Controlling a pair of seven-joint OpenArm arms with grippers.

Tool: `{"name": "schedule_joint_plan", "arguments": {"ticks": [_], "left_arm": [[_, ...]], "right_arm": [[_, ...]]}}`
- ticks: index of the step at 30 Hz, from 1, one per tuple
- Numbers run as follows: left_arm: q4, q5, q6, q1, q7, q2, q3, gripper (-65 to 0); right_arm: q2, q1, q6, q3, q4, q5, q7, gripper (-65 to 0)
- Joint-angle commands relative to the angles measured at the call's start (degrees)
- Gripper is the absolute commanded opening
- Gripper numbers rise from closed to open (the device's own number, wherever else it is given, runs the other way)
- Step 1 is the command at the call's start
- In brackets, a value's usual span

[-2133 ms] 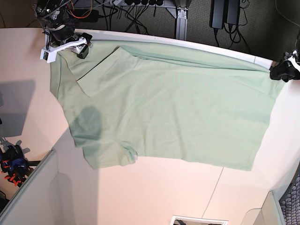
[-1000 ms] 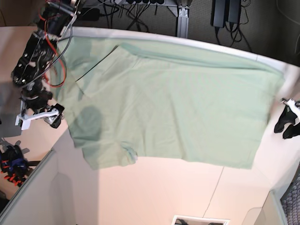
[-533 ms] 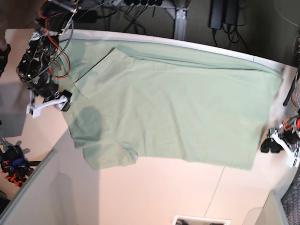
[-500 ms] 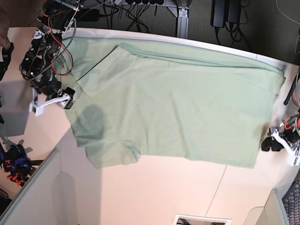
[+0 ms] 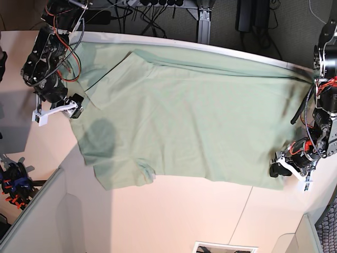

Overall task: Fold the T-shirt properly
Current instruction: 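Release the shoulders and move both grippers to the shirt's hem corners, then grasp the hem corners and fold the hem up onto the collar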

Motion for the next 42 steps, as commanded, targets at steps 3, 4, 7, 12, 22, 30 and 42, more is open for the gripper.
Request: {"name": "schedule_joint_plan", "arguments": {"ticks": [3,4,7,12,22,30,42], "left_arm": [[0.4,1.2,1.5,-1.2,-0.1,0.2,0.0,-29.8],[0.4,1.4,1.5,-1.2,-0.1,0.3,0.0,-31.7],[0.4,2.2,1.4,-1.2,-0.3,0.3,0.0,-44.4],[0.4,3.5,-4.6,-1.2,-0.2,-0.3,0.0,-65.0],[2.0,0.7,-9.7,-1.1,4.0,-0.3,0.0,-65.0],[2.0,-0.7,-9.7,-1.0,5.4,-0.3,0.0,-65.0],[2.0,-2.6,-9.8,-1.0,6.1,-0.3,0.0,-65.0]], "right_arm": [[1.0,1.1,0.0,0.3,1.0,0.7,1.1,-24.1],[1.0,1.1,0.0,0.3,1.0,0.7,1.1,-24.1],[1.0,1.3,0.0,0.3,1.0,1.1,2.2,-24.1],[1.1,4.3,-0.7,0.3,1.0,1.7,4.6,-24.0],[1.2,19.9,-1.8,0.3,-10.4,-4.1,8.4,-24.0],[2.3,26.3,-3.3,0.3,-36.7,-11.9,17.9,-24.0],[-1.7,25.5,1.6,0.2,-39.5,-10.9,20.9,-24.0]]}}
